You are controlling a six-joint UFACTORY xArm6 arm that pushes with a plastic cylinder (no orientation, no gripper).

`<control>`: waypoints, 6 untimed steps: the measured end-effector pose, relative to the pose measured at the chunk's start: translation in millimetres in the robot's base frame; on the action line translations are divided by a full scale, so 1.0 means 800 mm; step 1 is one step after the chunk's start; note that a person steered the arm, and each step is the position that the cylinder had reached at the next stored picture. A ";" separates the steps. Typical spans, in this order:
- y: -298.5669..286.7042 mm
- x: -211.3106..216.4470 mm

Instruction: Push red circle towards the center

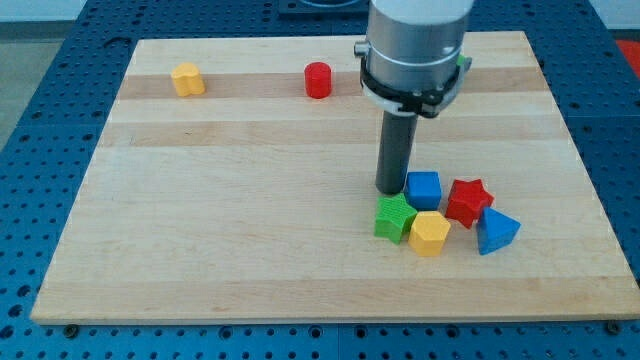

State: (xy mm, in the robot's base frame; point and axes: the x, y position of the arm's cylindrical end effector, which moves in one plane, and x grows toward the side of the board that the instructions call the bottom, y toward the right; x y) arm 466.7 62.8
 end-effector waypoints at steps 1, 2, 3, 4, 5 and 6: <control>-0.002 -0.039; -0.002 -0.080; -0.002 -0.111; -0.002 -0.143; -0.014 -0.171; -0.049 -0.196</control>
State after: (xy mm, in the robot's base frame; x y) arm 310.1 23.6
